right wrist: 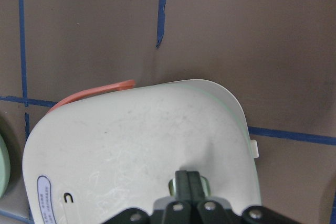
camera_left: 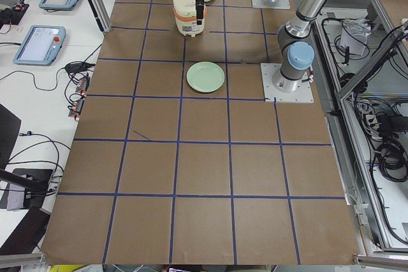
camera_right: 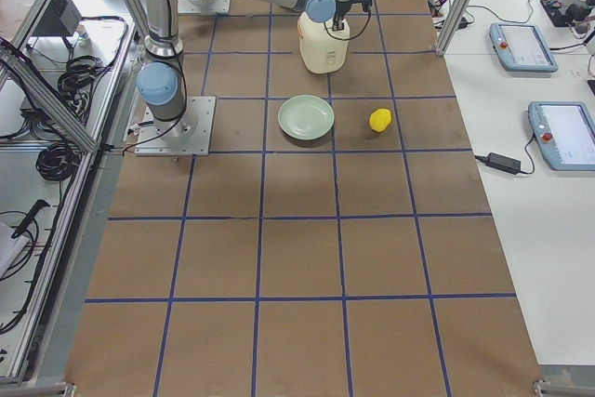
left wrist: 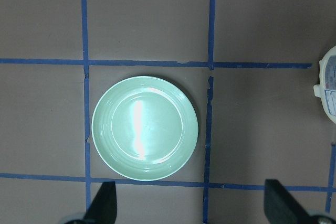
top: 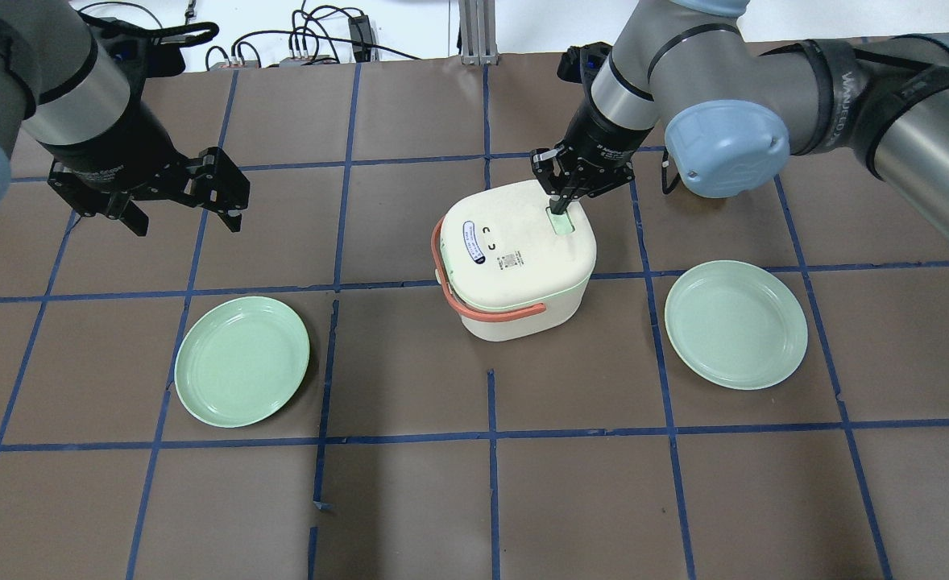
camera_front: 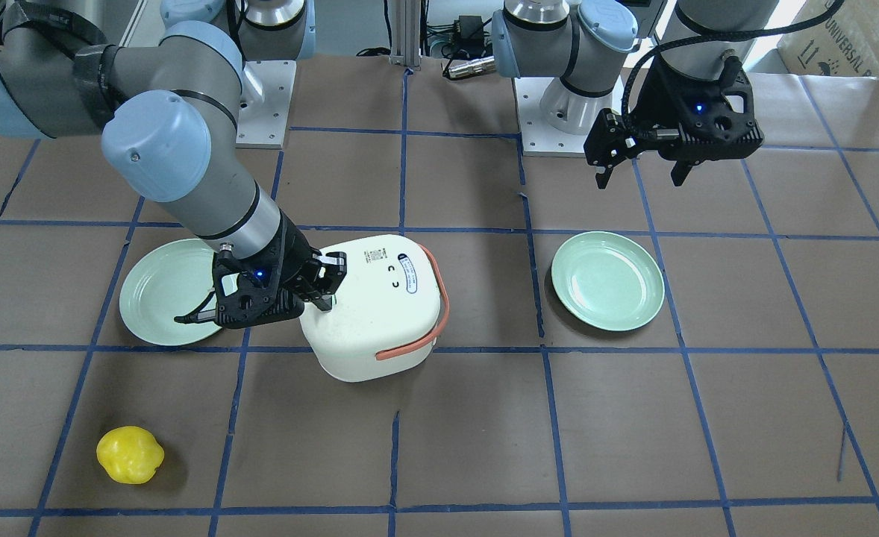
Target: Press rice cooker button
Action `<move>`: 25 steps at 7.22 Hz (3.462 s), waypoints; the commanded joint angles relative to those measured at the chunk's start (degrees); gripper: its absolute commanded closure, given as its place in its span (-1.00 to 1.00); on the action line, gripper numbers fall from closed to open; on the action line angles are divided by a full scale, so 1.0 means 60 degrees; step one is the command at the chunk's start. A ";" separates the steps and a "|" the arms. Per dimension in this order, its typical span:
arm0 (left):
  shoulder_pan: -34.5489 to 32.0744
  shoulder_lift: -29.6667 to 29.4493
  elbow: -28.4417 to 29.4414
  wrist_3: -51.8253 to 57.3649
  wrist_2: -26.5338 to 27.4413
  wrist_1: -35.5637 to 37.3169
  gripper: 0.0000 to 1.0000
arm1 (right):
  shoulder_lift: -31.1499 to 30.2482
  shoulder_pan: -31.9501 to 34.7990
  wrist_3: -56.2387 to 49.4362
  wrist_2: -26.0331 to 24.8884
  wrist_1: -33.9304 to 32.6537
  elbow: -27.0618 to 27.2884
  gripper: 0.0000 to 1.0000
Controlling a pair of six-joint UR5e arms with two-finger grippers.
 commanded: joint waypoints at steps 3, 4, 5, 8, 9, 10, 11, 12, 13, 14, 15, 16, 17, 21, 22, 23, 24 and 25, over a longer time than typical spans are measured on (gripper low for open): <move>0.0000 -0.0003 0.0000 0.0000 0.0000 0.0002 -1.00 | -0.0907 0.0000 0.0087 -0.0026 0.0878 -0.0026 0.82; 0.0000 -0.0003 0.0000 0.0000 0.0000 0.0003 -1.00 | -0.1360 0.0000 0.0087 -0.0040 0.1289 -0.0012 0.81; 0.0000 -0.0003 0.0000 0.0000 0.0000 0.0003 -1.00 | -0.1756 0.0000 0.0087 -0.0040 0.1729 -0.0011 0.80; 0.0000 -0.0003 0.0000 0.0000 0.0000 0.0003 -1.00 | -0.3032 -0.0029 -0.0014 -0.0346 0.2947 -0.0360 -0.45; 0.0000 -0.0003 0.0000 0.0000 0.0000 -0.0012 -1.00 | -0.3064 -0.0030 0.0057 -0.0667 0.2949 -0.0537 -0.99; 0.0000 -0.0003 0.0000 0.0000 0.0000 0.0002 -1.00 | -0.3049 -0.0088 0.0072 -0.0974 0.2949 -0.0640 -0.99; 0.0000 -0.0003 0.0000 0.0000 0.0000 0.0003 -1.00 | -0.3049 -0.0190 0.0087 -0.1267 0.2934 -0.0554 -0.99; 0.0000 -0.0003 0.0000 0.0000 0.0000 -0.0012 -1.00 | -0.3049 -0.0553 0.0087 -0.1488 0.2949 -0.0524 -0.99; 0.0000 -0.0003 0.0000 0.0000 0.0000 0.0002 -1.00 | -0.3064 -0.0977 0.0000 -0.1693 0.3123 -0.0510 -0.99; 0.0000 -0.0003 0.0000 0.0000 0.0000 0.0003 -1.00 | -0.3064 -0.1170 -0.0015 -0.1739 0.3676 -0.0451 -0.99; 0.0000 -0.0003 0.0000 0.0000 0.0000 0.0003 -1.00 | -0.3064 -0.1187 -0.0001 -0.1913 0.3710 -0.0262 -0.99; 0.0000 -0.0003 0.0000 0.0000 0.0000 0.0003 -1.00 | -0.3078 -0.1187 -0.0001 -0.1987 0.3696 -0.0086 -0.98; 0.0000 -0.0003 0.0000 0.0000 0.0000 0.0003 -1.00 | -0.3093 -0.1187 0.0014 -0.1974 0.3652 -0.0027 -0.93; 0.0000 -0.0003 0.0000 0.0000 0.0000 0.0003 -1.00 | -0.3196 -0.1187 0.0160 -0.2545 0.3594 -0.0011 -0.97; 0.0000 -0.0003 0.0000 0.0000 0.0000 0.0003 -1.00 | -0.3225 -0.1172 0.0436 -0.2545 0.3579 -0.0026 -0.97; 0.0000 -0.0003 0.0000 0.0000 0.0000 0.0003 -1.00 | -0.3225 -0.1172 0.0511 -0.2501 0.3579 -0.0026 -0.97; 0.0000 -0.0003 0.0000 0.0000 0.0000 0.0003 -1.00 | -0.3240 -0.1172 0.0512 -0.2501 0.3593 -0.0026 -0.97; 0.0000 -0.0003 0.0000 0.0000 0.0000 0.0003 -1.00 | -0.3283 -0.1172 0.0512 -0.2501 0.3593 -0.0026 -0.98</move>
